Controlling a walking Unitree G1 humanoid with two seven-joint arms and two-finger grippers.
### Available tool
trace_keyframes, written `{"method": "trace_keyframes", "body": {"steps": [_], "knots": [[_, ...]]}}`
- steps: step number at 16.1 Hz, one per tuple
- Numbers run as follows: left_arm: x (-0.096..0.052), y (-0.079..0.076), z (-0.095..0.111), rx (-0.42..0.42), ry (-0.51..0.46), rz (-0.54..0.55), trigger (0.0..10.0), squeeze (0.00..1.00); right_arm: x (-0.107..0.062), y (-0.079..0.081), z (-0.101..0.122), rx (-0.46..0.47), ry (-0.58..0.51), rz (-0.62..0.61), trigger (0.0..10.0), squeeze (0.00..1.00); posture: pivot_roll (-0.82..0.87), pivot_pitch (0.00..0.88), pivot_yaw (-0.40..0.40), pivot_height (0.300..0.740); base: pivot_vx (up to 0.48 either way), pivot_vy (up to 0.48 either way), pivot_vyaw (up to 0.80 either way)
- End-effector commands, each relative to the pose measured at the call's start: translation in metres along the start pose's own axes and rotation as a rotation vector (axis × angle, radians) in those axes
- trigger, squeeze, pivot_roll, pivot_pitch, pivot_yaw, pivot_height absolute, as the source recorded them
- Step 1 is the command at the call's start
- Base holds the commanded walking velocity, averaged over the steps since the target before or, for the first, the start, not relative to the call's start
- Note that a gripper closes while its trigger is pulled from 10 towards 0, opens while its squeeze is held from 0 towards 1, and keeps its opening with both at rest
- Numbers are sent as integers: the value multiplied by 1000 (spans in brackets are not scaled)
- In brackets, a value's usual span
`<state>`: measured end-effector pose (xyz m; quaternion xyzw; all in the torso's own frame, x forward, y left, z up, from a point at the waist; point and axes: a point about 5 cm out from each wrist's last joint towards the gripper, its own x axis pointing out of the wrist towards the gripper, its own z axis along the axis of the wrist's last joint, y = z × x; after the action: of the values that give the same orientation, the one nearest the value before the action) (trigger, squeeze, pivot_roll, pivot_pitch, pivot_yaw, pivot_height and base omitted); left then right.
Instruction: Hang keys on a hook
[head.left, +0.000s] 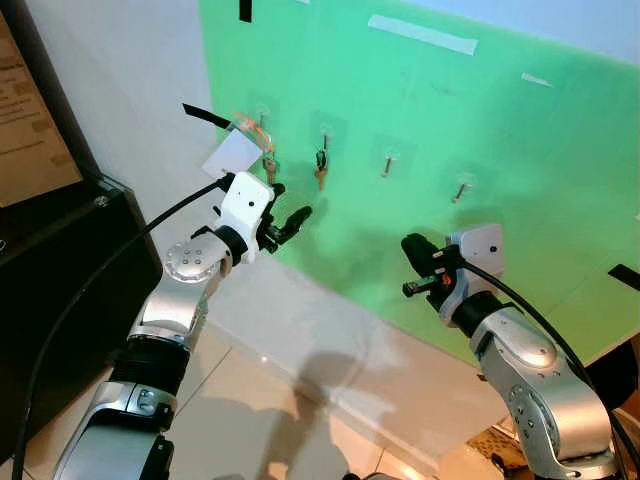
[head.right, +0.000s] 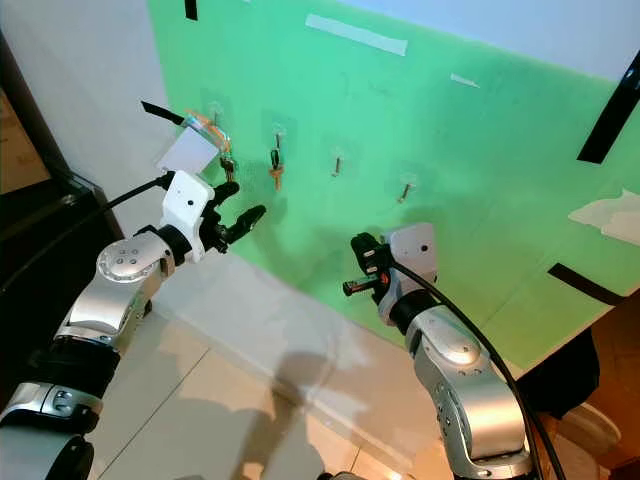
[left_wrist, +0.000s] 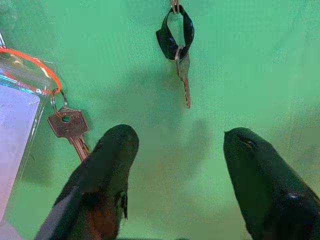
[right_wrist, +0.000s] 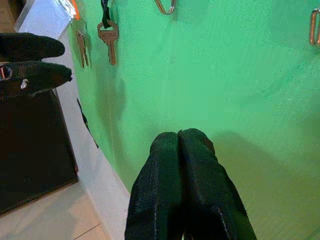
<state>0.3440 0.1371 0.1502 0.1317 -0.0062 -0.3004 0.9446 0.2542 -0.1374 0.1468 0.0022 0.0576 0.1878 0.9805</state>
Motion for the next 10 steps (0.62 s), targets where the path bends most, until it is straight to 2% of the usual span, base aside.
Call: {"method": "trace_keyframes", "body": {"steps": [1, 5, 6, 8, 10], "knots": [[1, -1, 6, 6, -17, -13, 10000, 1000, -1, -2, 1, 8, 4, -4, 10000, 0, -21, 0, -76, 740, 0, 0, 0], [1, -1, 6, 6, -17, -13, 10000, 1000, -1, -2, 1, 8, 4, -4, 10000, 0, -21, 0, -76, 740, 0, 0, 0], [-23, 2, -1, -42, -9, 36, 10000, 1000, -3, -5, -8, 53, -15, -94, 10000, 1000, -24, 0, 2, 740, 0, 0, 0], [-55, 1, -12, -105, 39, 109, 10000, 1000, -6, -8, -23, 102, -25, -212, 10000, 1000, -25, 0, -3, 740, 0, 0, 0], [-57, -2, -19, -118, 81, 98, 10000, 1000, -7, -9, -25, 104, -16, -217, 10000, 1000, -24, 0, -3, 740, 0, 0, 0]]}}
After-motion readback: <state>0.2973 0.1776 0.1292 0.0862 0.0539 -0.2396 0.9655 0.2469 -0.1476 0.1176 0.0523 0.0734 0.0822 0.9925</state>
